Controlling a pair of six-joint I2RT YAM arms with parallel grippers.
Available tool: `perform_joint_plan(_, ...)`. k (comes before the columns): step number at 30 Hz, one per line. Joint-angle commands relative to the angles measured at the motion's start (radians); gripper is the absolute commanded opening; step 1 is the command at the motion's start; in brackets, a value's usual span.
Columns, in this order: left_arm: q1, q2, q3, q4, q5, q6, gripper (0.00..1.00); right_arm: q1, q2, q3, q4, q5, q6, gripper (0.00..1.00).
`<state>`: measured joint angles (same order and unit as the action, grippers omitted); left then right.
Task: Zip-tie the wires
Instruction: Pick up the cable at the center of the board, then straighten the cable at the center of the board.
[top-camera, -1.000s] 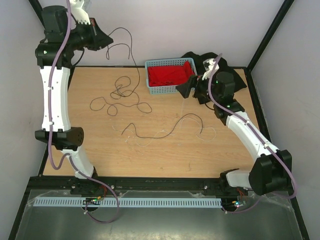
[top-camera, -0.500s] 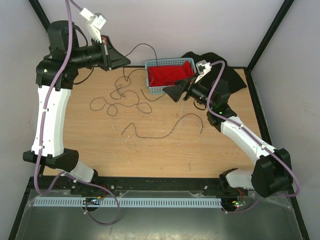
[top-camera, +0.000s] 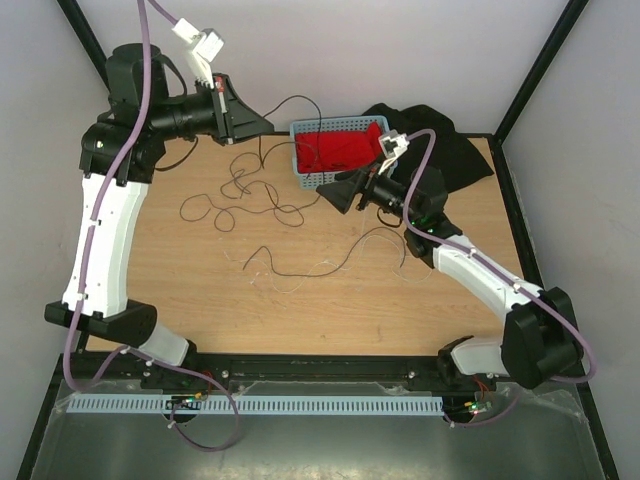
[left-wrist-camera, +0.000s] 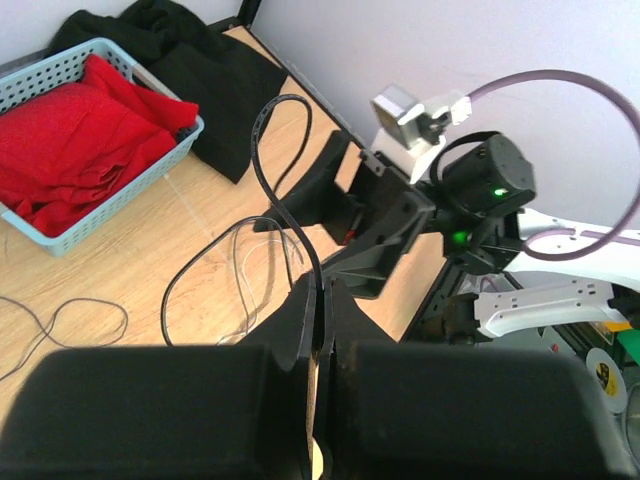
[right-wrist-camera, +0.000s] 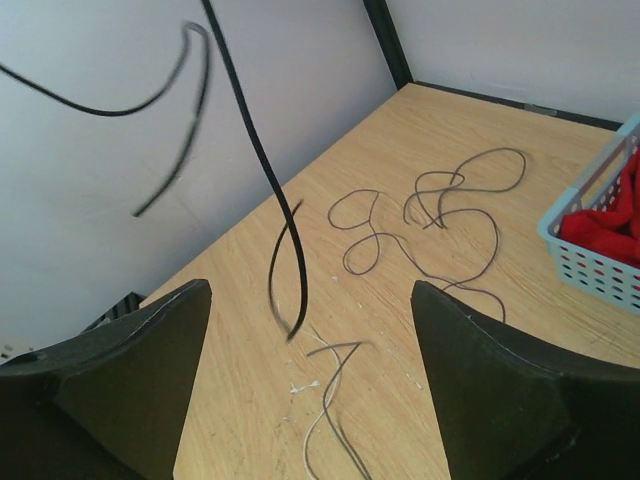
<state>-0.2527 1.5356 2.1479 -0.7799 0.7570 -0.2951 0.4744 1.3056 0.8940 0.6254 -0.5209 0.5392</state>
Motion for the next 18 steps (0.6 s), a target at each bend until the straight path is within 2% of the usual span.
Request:
perform_joint_plan(1,-0.02,-0.051,0.023,0.06,0.022,-0.038,0.0,0.011,0.018,-0.014,0.072,0.023,0.01,0.9)
perform_joint_plan(9,-0.032,-0.068,0.021,0.079,-0.002,-0.061,0.0,0.027,0.051,-0.03,0.18,0.022,0.08,0.83)
perform_joint_plan(14,-0.031,-0.075,0.024,0.097,-0.028,-0.072,0.0,0.035,0.065,-0.045,0.178,0.019,0.084,0.7)
perform_joint_plan(16,-0.031,-0.08,0.026,0.103,-0.041,-0.072,0.0,0.036,0.066,-0.057,0.179,0.019,0.088,0.56)
perform_joint_plan(18,-0.031,-0.088,0.025,0.104,-0.055,-0.063,0.0,0.035,0.059,-0.065,0.174,0.017,0.086,0.36)
